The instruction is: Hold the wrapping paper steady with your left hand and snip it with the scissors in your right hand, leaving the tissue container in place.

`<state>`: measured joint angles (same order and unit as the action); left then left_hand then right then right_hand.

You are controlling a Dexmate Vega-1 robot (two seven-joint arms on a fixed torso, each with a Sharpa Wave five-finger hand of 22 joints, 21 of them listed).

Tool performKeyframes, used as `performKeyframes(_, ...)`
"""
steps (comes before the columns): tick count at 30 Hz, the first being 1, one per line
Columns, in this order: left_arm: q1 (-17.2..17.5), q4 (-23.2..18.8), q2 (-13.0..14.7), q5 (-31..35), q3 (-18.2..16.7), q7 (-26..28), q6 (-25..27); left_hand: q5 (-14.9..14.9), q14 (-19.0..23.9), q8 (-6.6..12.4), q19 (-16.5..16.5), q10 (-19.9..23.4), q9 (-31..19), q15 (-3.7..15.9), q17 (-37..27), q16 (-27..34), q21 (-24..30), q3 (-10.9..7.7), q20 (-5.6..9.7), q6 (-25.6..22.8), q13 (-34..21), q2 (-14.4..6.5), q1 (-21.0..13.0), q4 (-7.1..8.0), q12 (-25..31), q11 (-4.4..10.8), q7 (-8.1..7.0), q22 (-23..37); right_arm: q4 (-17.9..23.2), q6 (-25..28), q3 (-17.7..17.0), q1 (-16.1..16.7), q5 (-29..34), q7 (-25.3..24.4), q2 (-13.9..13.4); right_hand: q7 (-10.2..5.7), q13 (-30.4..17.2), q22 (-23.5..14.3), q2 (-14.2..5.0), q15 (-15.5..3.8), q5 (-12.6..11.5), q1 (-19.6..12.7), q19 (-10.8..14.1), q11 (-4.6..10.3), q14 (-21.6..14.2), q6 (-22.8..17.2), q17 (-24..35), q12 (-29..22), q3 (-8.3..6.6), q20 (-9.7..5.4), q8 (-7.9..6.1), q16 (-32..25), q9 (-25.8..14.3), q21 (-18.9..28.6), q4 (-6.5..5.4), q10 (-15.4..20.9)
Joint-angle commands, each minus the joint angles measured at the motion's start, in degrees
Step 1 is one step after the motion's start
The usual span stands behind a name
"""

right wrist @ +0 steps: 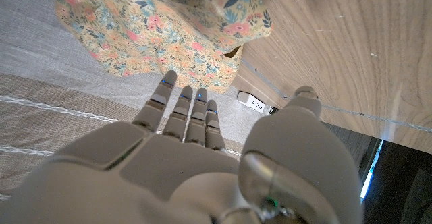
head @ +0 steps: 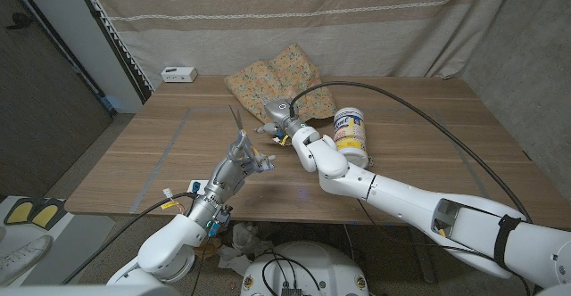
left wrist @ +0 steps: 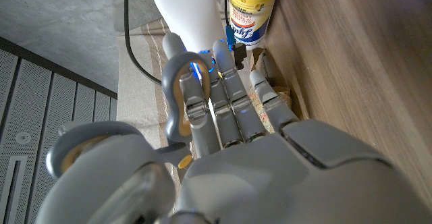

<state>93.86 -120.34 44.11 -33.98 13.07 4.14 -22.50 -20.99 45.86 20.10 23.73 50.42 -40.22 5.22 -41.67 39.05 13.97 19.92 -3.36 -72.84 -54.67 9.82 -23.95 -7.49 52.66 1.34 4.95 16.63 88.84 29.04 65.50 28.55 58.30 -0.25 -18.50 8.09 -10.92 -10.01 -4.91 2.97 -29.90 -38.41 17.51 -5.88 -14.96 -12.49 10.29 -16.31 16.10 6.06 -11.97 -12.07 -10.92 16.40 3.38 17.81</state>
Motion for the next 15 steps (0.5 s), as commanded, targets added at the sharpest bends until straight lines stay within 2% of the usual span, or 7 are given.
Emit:
performKeyframes(1,0.31,-0.34,0.40,-0.12,-0.32,-0.26,-0.06,-0.25,-0.12,-0.14,0.03,5.14,-0.22,2.98,-0.09,0.59,-0.05,0.05,0.14,0.44,-0.20,0.12,-0.53,0.07,3.12,4.50,1.14,0.21,-3.65,2.43,2.02,-1.39,1.52,-1.11,2.51,2.34,-0.10,-0.31,0.17,0.07,-0.61,-0.09,-0.42,-0.40,0.64,-0.38,0.07,0.18,0.39,0.48,0.10,0.24,-0.16,-0.41,-0.11,0.02)
performKeyframes(15,0.08,-0.39,0.57,-0.23,-0.28,-0.50,0.19,-0.31,-0.06,-0.19,0.04,5.33,-0.38,2.96,0.05,0.71,-0.07,0.05,0.20,0.22,0.00,0.15,-0.54,0.08,3.18,4.59,1.15,0.21,-7.09,2.15,3.45,-3.37,-0.21,-1.18,3.59,2.21,-0.07,-0.37,-0.52,-0.06,-1.04,-1.27,-1.09,-0.26,0.95,-0.51,0.08,0.50,-0.25,1.14,0.09,0.64,-0.17,-1.12,0.39,-0.01)
